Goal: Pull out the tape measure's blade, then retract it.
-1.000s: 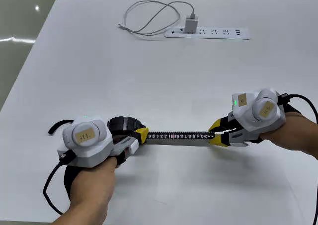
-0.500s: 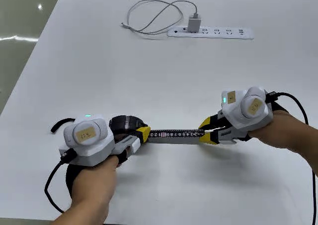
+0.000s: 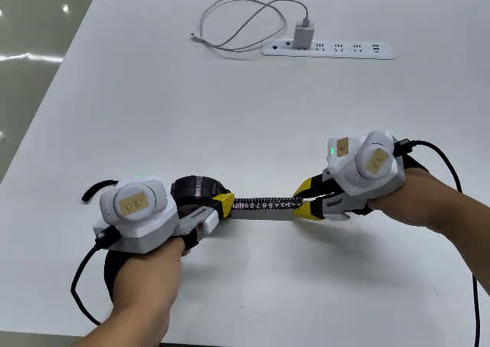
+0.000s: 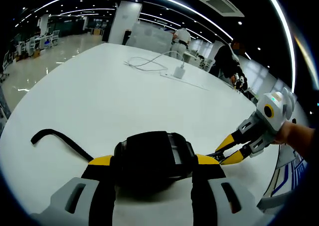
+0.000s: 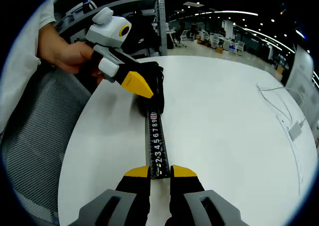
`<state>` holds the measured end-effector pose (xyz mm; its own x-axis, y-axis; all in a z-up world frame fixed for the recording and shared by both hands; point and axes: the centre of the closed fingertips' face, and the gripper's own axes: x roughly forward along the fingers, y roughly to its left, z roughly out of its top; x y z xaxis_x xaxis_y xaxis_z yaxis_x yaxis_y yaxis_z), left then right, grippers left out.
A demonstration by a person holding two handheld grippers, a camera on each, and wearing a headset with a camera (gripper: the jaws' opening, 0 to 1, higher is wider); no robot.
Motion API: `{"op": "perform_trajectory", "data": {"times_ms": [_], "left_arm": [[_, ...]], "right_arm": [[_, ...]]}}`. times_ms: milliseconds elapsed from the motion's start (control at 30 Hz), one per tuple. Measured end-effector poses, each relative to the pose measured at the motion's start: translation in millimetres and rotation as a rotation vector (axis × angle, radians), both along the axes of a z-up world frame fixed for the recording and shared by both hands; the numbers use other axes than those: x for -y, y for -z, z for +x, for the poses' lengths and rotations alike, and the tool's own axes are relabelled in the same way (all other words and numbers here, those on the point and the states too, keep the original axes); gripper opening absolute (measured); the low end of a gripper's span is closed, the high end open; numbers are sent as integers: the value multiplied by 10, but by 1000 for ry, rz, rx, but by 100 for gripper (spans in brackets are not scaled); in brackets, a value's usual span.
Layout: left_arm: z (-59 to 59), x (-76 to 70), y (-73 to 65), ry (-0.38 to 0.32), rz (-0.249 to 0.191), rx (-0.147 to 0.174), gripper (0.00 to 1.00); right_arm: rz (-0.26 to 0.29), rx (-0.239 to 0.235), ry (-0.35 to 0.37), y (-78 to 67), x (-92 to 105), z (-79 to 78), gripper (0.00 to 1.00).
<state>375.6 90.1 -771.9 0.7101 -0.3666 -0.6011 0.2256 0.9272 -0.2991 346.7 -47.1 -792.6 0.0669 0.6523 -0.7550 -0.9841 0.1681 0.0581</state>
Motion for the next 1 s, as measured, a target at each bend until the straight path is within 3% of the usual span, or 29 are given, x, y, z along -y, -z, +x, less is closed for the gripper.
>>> {"op": "perform_trajectory", "data": {"times_ms": [1000], "left_arm": [[7,3,8,4,-7,0,57]], "right_arm": [[62,-15,-39,47,-537,35,11]]}}
